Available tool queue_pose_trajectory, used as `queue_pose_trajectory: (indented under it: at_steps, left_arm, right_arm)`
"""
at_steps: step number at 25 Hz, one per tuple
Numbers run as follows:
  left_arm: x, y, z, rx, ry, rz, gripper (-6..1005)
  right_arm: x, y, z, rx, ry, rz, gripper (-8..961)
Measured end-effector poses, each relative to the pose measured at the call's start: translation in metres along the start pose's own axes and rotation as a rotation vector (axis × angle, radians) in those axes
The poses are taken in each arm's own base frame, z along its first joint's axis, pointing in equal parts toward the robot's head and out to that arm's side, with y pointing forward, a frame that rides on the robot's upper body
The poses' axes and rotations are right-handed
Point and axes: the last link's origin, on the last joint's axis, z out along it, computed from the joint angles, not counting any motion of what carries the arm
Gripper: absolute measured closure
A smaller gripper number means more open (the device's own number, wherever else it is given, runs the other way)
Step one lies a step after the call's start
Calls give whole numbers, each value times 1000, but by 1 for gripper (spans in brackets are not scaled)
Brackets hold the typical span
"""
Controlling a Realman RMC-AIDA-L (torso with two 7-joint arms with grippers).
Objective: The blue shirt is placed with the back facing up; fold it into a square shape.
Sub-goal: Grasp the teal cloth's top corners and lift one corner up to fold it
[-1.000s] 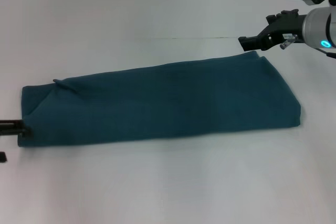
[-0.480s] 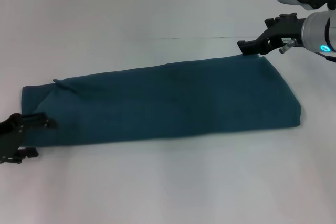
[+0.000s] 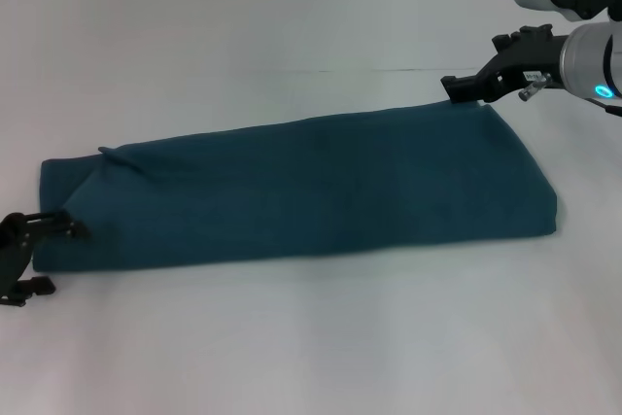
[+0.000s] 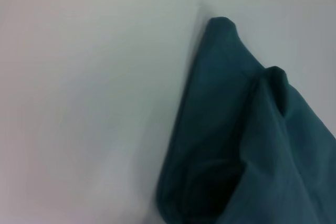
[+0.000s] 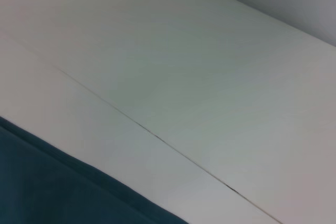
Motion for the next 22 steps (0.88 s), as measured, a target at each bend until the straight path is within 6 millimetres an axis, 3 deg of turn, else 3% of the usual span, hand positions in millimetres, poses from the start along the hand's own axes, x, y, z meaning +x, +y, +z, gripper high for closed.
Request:
queue_pose_trajectory:
  at_steps: [9,22]
  left_arm:
    - [7,-5,4,17,36,-24,66]
    - [16,3,15,28,60,9,67]
  right_arm:
    - [-1,1,0,0,-2,-6,31]
    - [-3,2,-1,-5,-4,-12,32]
